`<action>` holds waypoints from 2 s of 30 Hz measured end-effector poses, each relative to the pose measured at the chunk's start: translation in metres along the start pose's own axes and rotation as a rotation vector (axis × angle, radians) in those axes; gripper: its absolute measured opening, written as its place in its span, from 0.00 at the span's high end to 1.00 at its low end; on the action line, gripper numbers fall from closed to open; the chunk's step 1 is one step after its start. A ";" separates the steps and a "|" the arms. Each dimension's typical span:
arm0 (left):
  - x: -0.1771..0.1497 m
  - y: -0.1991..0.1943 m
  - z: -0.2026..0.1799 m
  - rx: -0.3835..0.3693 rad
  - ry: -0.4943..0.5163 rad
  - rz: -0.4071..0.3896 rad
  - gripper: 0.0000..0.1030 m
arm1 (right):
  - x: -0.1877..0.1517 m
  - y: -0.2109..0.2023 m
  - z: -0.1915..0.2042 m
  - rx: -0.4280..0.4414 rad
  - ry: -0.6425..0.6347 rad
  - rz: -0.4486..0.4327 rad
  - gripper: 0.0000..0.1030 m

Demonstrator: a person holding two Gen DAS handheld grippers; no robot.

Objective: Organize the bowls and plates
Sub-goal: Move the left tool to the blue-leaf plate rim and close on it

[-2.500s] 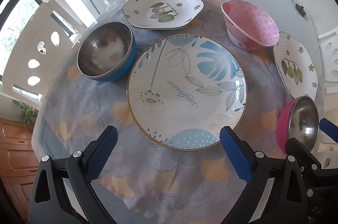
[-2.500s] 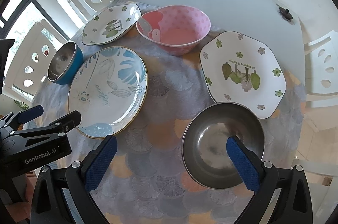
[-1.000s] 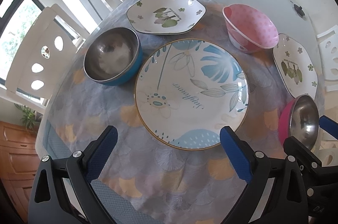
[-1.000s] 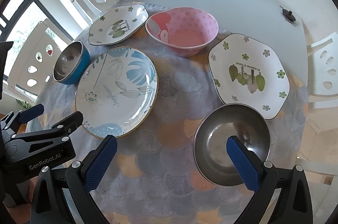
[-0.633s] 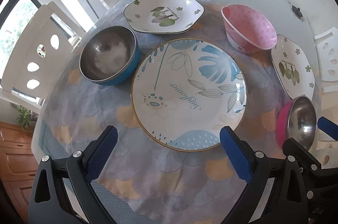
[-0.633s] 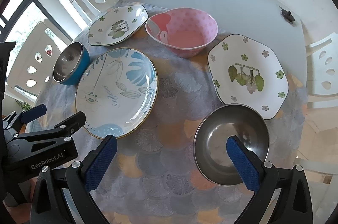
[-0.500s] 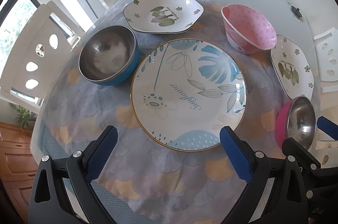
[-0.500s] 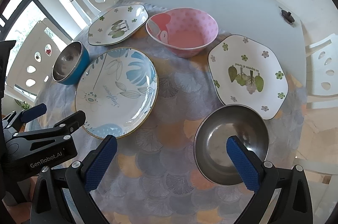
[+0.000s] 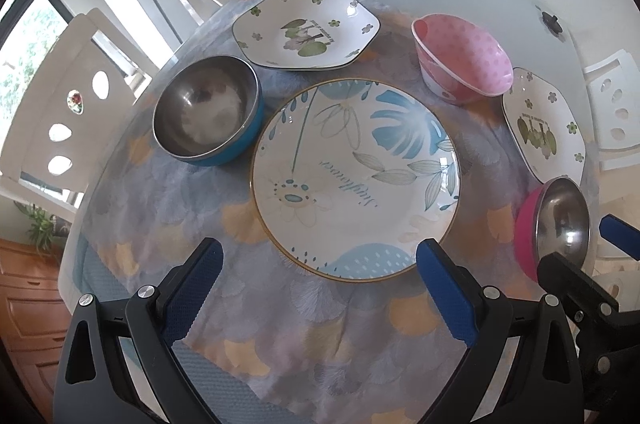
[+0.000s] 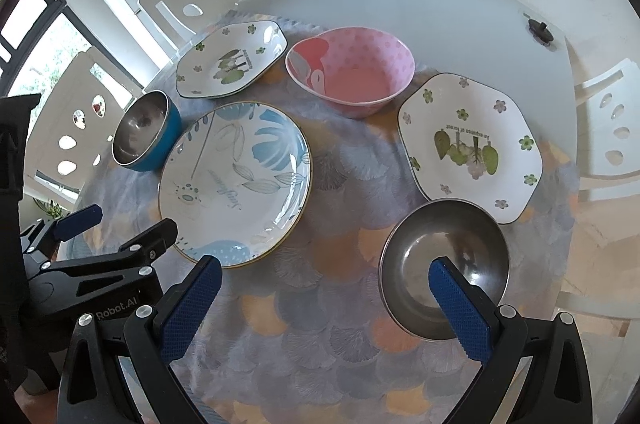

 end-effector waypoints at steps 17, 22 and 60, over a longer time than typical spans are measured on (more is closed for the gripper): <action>-0.012 0.055 0.046 -0.054 -0.069 0.074 0.06 | 0.025 0.047 0.028 0.131 0.057 0.051 0.00; -0.022 0.086 0.060 -0.068 -0.123 0.116 0.06 | 0.037 0.075 0.044 0.147 0.031 0.092 0.00; -0.013 0.140 0.072 -0.137 -0.096 0.015 0.08 | 0.082 0.197 0.055 -0.002 -0.116 0.183 0.02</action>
Point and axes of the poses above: each gripper's, at about its wrist camera, not at the fingertips, and y roughly the way its jaws point, z to its left, x to its top, the point moved 2 cm from there along y, roughly the way its jaws point, and after that the axes turned 9 degrees about y, right-handed, at the moved point
